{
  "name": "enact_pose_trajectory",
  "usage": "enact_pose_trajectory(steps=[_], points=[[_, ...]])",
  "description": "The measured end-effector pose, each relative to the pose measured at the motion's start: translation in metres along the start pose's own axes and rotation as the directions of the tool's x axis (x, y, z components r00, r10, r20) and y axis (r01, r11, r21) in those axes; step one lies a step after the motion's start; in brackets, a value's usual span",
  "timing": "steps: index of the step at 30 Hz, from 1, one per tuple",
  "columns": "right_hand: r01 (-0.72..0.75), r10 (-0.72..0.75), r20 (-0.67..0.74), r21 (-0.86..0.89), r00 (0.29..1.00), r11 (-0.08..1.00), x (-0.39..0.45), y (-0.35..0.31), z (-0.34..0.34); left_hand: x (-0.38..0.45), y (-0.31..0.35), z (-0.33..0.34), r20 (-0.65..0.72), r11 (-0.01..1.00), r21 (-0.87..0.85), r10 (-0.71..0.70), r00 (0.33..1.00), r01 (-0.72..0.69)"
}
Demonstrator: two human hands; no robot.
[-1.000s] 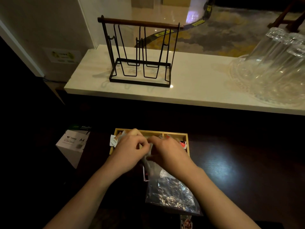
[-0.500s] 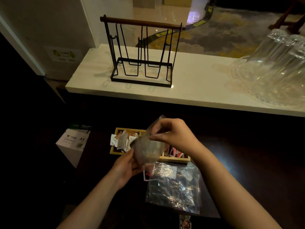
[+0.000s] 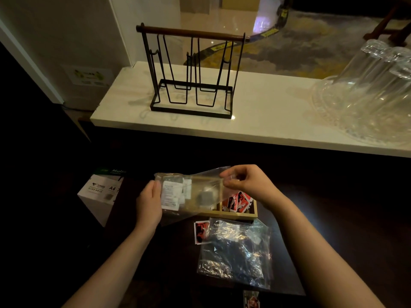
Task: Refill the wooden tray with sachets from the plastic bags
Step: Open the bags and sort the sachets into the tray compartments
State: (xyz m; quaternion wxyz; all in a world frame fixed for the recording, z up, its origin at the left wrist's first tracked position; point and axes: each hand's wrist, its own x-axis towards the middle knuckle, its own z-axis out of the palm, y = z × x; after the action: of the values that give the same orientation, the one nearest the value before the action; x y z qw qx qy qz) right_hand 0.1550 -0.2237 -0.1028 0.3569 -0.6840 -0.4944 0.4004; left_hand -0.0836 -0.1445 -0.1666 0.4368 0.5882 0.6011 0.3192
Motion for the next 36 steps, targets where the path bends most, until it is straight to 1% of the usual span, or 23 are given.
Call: enact_pose_trajectory(steps=[4,9,12,15,19,24,30,36], points=[[-0.020,0.019,0.030,0.040,0.999,0.999,0.001,0.010,0.003,0.002,0.004,-0.007,-0.044,0.990,0.100,0.107,0.993,-0.102],[-0.039,0.037,0.021,0.076,0.999,0.996,0.005,0.017,0.009,0.008,0.003,-0.011,-0.046,0.984,0.116,0.140,0.989,-0.134],[-0.048,0.051,-0.039,0.087,0.998,0.995,0.011,0.027,0.017,0.010,0.005,-0.012,-0.057,0.977,0.142,0.169,0.984,-0.160],[-0.069,0.076,-0.077,0.091,0.994,0.993,0.016,0.035,0.025,0.012,0.003,-0.013,-0.056,0.975,0.156,0.166,0.985,-0.155],[-0.054,0.050,-0.144,-0.025,0.988,0.998,0.018,0.044,0.036,0.012,0.005,-0.016,-0.041,0.963,0.196,0.197,0.979,-0.186],[-0.104,0.095,-0.248,-0.025,0.964,0.994,0.024,0.052,0.045,0.014,0.010,-0.018,0.001,0.933,0.255,0.261,0.965,-0.253],[-0.121,0.117,-0.239,-0.001,0.964,0.993,0.025,0.062,0.055,0.016,0.022,-0.019,0.022,0.913,0.275,0.307,0.952,-0.301],[-0.141,0.154,-0.229,0.072,0.961,0.987,0.024,0.071,0.058,0.024,0.031,-0.018,0.062,0.887,0.316,0.336,0.940,-0.337]])
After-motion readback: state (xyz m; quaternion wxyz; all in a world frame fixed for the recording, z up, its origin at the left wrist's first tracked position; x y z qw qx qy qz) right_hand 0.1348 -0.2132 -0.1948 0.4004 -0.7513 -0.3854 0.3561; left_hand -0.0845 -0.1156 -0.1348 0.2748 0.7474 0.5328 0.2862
